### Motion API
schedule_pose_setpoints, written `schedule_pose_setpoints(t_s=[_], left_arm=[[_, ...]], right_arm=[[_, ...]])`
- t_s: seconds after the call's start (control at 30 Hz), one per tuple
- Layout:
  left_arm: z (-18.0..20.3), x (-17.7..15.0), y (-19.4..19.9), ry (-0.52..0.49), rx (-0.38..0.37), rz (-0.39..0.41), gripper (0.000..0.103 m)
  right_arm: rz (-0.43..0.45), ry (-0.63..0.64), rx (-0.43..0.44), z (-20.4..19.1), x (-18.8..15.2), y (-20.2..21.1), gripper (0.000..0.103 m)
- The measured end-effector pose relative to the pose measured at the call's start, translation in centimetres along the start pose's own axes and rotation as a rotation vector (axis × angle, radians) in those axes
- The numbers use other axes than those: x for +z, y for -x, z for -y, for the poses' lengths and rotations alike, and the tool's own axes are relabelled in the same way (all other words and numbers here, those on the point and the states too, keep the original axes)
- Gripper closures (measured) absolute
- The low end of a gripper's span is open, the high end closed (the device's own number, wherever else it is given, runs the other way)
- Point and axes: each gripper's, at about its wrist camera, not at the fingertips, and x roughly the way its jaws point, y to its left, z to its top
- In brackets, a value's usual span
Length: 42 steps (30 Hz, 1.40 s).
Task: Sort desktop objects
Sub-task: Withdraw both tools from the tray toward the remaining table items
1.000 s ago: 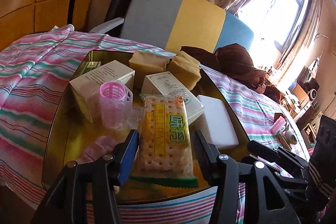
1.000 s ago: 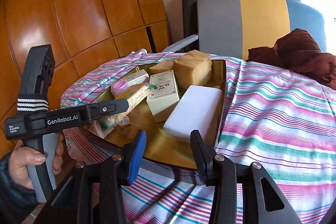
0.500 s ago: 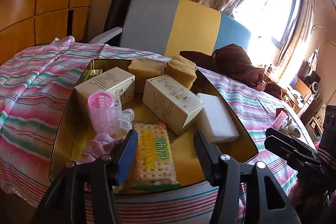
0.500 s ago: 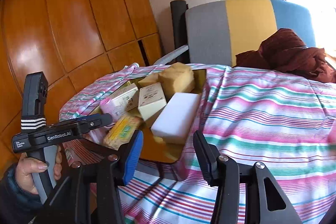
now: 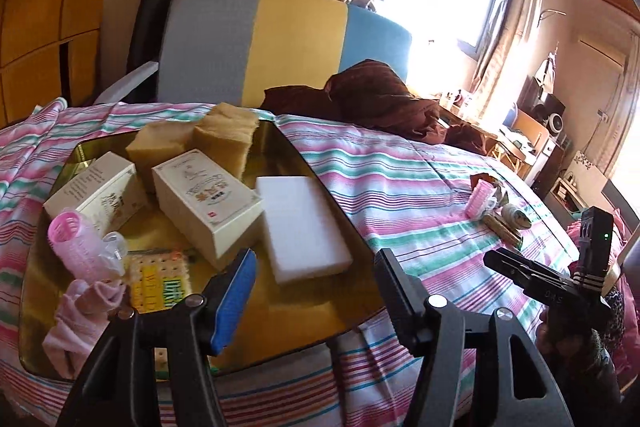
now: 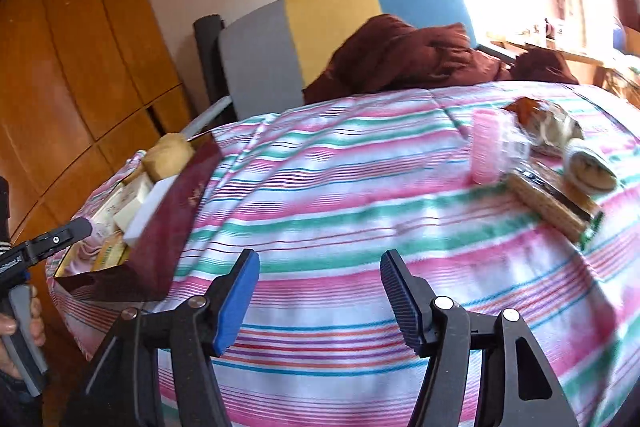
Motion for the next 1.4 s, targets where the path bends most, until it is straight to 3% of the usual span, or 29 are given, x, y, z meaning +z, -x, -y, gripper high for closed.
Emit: schedule_pose_setpoints(t_s=[0.27,0.53,0.87,1.2,1.4], left_arm=[[7.0,1.3,-3.5,-0.121,-0.125,-0.062,0.040],[15.0,2.4,-8.9,-0.256,-0.225,-0.146,0.039],[22.7,5.2,-15.4,-0.384,-0.292,-0.199,0.038],[27.1,6.9,-20.5,-0.473,-0.316,-0.213,0.032],[28.9,7.5,-22.8,-0.476,-0.333,-0.232,0.032]], right_arm=[[0.033,-0.171,-0.122,7.8,-0.5,1.8,0.037],[0.063,-0.178,-0.188,9.6,-1.0,1.2,0.032],[0.112,-0.192,-0.095,10.2,-1.5,1.2,0.019],[0.111,-0.156,-0.023,9.9,-1.4,0.8,0.002],[0.112,-0.149,-0.007,9.8,-1.5,0.8,0.000]])
